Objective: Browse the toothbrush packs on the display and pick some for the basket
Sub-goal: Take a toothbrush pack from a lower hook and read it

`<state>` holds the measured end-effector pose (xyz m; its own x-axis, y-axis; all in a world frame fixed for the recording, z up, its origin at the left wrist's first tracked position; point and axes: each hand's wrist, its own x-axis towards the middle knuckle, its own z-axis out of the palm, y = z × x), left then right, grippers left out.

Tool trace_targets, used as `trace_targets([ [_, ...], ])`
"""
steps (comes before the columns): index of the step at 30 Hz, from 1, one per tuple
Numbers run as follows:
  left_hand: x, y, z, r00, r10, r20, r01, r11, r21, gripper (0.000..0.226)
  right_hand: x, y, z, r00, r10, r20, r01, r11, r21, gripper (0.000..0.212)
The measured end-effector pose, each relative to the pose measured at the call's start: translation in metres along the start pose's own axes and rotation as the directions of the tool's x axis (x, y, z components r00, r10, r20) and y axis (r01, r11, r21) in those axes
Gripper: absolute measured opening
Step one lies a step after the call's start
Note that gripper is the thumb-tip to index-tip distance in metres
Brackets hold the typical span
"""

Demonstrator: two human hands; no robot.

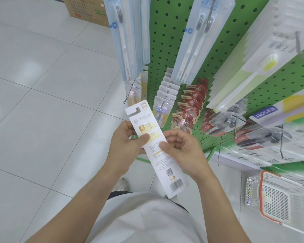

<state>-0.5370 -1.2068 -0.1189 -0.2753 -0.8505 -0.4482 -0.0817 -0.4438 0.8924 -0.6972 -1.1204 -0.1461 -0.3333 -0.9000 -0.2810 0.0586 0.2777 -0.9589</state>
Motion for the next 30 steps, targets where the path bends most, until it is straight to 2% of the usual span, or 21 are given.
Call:
trace_targets([
  [4, 0.000, 0.002, 0.001, 0.998, 0.041, -0.041, -0.039, 0.998, 0.054, 0.015, 0.000, 0.000, -0.003, 0.999, 0.028, 0.035, -0.028, 1.000, 0.008, 0.025],
  [20, -0.008, 0.000, 0.006, 0.973, 0.169, -0.155, -0.151, 0.981, 0.121, 0.022, -0.006, -0.006, -0.010, 0.990, 0.076, 0.117, -0.078, 0.997, 0.008, 0.023],
  [30, -0.012, -0.007, 0.003, 0.953, 0.244, -0.178, -0.210, 0.960, 0.187, 0.019, -0.014, -0.005, -0.007, 0.987, 0.072, 0.144, -0.059, 0.994, -0.095, 0.025],
])
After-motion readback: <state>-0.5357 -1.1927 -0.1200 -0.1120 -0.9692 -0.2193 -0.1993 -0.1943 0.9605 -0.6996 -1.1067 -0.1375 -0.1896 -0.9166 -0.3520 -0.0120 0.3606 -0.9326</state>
